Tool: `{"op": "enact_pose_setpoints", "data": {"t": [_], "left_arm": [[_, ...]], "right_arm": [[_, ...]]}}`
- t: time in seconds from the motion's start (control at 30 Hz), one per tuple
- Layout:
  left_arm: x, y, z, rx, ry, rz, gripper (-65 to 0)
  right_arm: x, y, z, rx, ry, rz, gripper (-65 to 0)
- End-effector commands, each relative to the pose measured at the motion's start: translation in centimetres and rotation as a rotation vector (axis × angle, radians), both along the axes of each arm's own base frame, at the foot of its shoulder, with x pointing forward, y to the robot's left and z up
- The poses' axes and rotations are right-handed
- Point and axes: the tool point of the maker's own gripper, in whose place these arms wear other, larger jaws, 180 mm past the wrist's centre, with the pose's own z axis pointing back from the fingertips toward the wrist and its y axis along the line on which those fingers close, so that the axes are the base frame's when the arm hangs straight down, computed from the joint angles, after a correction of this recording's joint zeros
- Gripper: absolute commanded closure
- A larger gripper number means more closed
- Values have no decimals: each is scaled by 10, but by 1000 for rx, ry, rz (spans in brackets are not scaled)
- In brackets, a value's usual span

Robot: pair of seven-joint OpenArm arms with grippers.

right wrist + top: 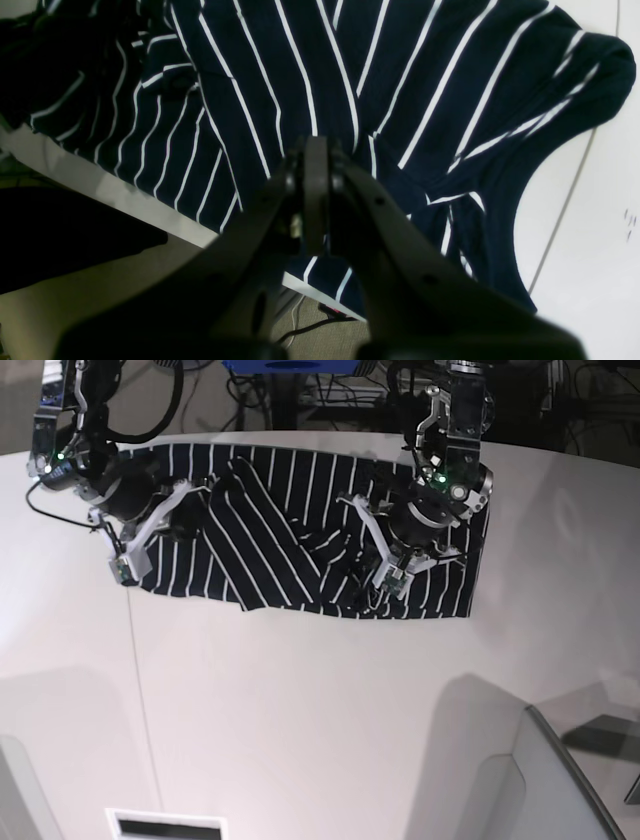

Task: Layout the t-shirt on the table in an organized manner, then fold the t-shirt properly
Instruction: 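Move the left gripper onto the shirt and grasp the bunched fabric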

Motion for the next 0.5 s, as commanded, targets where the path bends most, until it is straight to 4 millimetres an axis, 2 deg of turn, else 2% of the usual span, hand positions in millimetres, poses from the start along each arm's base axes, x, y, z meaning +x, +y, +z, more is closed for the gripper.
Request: {"op": "enact_pose_setpoints", "data": {"t": [0.0,0.2,0.37,0.43,0.47], "left_arm": [[8,-3,11,-19,-43,1,0],[8,-5,11,-27,-42,2,0],[5,-21,11,-37,-38,-42,0],[3,-30,12,-45,-39,-66,-118],[3,-36,14,-50,-43,-82,-197]], "right_arm": [[8,2,10,17,-44,1,-8],[8,2,10,17,-44,1,-8],[8,2,10,16,-42,1,-8],[7,2,9,16,-41,1,-8],[7,2,9,16,-41,1,-8]]}}
